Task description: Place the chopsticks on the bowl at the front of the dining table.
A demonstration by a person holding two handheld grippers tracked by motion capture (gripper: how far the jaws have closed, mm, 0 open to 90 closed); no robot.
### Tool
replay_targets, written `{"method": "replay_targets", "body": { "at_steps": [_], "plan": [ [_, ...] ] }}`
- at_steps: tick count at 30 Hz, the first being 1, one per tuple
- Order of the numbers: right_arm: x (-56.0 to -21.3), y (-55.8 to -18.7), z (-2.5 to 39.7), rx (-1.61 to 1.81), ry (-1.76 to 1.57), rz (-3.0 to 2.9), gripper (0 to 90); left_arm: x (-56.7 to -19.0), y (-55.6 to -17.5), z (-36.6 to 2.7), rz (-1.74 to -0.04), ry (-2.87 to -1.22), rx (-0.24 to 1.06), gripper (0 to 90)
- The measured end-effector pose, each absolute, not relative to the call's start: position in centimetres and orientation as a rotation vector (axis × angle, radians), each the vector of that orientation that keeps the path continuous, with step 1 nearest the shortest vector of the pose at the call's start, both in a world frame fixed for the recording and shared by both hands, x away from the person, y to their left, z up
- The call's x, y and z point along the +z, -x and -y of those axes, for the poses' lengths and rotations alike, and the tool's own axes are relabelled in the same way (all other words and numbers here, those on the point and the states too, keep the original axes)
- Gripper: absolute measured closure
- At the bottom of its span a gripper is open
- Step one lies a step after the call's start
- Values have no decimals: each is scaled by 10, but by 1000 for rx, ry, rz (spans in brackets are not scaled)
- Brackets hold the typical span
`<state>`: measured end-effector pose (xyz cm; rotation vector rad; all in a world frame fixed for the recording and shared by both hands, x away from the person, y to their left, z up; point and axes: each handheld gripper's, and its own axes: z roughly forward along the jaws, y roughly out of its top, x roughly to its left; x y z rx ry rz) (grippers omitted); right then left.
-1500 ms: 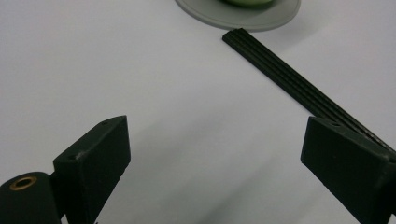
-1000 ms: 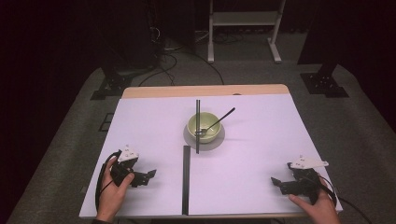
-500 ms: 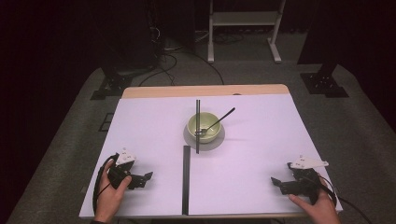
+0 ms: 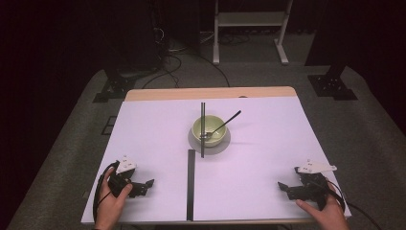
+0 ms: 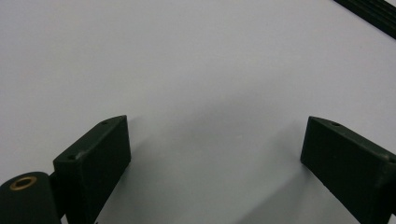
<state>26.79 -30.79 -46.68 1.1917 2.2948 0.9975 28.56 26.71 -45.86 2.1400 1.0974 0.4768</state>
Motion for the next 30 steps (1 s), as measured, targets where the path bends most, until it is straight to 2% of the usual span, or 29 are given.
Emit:
{"method": "replay_targets", "body": {
  "at_steps": [30],
  "plan": [
    [-467,-268,308,997,-1192,-2295,105,-462,-276,-272,-1092,-2116,506,62]
  ]
}}
